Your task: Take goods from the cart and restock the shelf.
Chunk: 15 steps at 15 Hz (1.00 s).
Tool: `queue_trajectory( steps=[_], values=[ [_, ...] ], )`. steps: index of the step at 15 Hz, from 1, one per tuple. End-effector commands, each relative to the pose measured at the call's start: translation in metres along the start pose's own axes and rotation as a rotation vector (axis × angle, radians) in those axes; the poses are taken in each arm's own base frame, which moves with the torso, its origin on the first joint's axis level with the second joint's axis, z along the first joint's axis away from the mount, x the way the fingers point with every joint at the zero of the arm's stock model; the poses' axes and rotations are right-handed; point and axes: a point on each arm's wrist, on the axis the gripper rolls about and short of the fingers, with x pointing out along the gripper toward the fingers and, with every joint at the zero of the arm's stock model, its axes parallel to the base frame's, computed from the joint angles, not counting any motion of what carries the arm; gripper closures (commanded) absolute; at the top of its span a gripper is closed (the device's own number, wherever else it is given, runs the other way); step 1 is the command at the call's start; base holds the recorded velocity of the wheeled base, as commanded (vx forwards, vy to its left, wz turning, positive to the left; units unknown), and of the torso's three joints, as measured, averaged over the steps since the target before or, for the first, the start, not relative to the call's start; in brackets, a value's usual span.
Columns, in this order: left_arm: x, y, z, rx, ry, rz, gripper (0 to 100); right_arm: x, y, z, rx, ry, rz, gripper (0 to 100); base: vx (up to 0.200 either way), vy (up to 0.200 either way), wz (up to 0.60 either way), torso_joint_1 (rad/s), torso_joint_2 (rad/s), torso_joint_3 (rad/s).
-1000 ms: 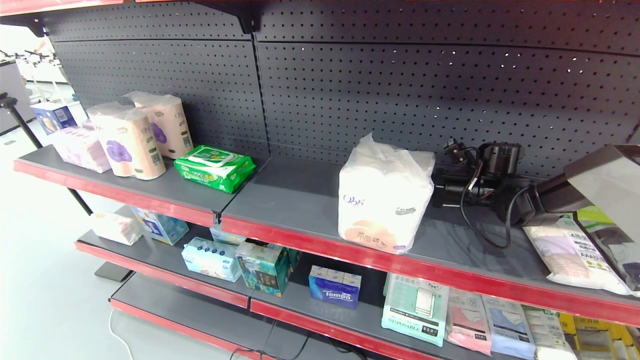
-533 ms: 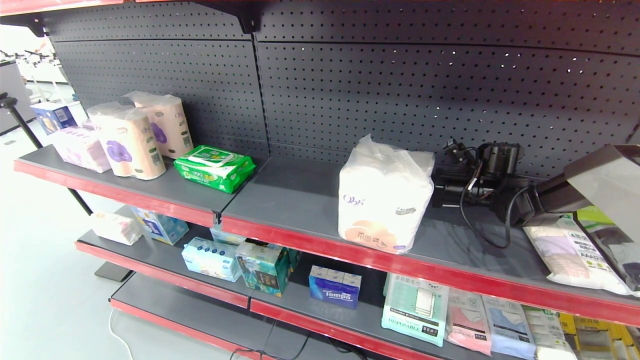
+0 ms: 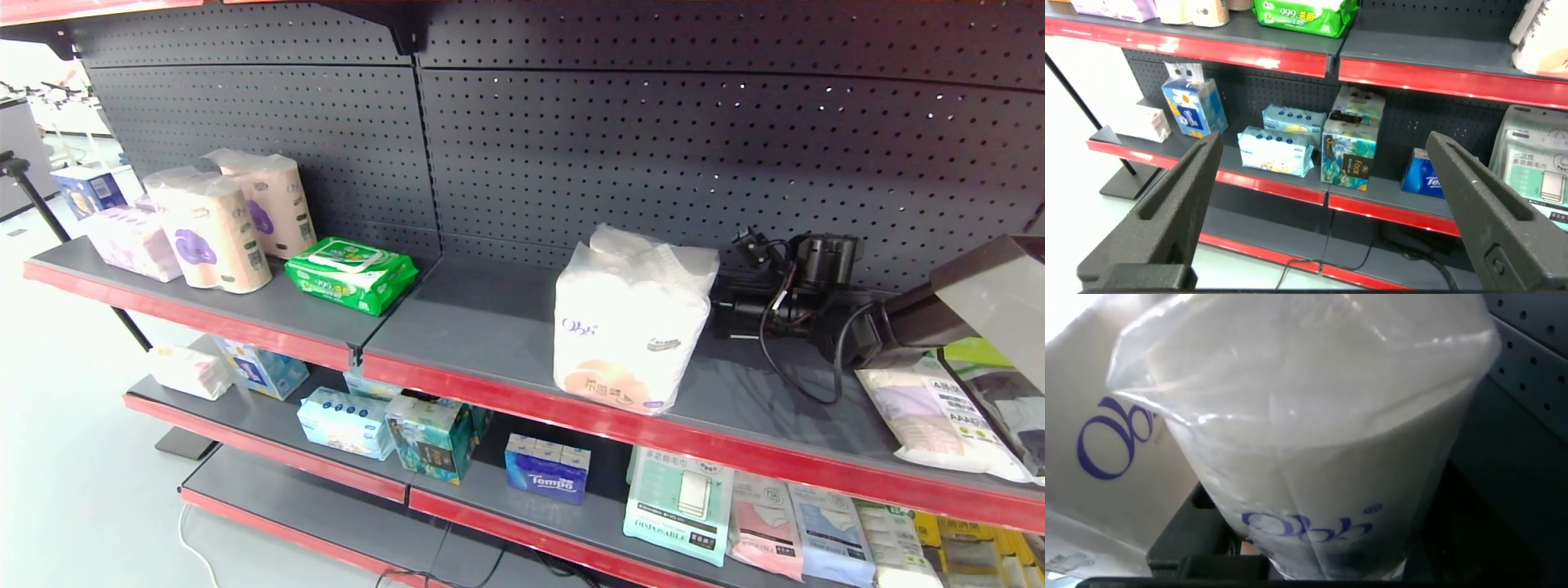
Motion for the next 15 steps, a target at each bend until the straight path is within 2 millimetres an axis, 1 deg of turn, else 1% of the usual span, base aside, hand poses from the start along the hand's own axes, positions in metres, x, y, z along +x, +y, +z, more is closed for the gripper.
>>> queue_trajectory(
  steps=[1,9,15],
  values=[
    [0.0000,0.0000,0.0000,0.000,0.000,0.000,0,-0.0019,-0.0010,0.0008,-0.004,-0.002,-0.006,100,0.000,0.000,0.00,0.000,0.00,0.000],
    [0.0000,0.0000,-0.0001,0.000,0.001,0.000,0,-0.0025,0.0029,0.0104,-0.025,-0.012,-0.004,100,0.000,0.000,0.00,0.000,0.00,0.000],
    [0.0000,0.0000,-0.0001,0.000,0.001,0.000,0,0.0022,0.0072,0.0086,-0.025,-0.006,0.009,100,0.000,0.000,0.00,0.000,0.00,0.000]
  ],
)
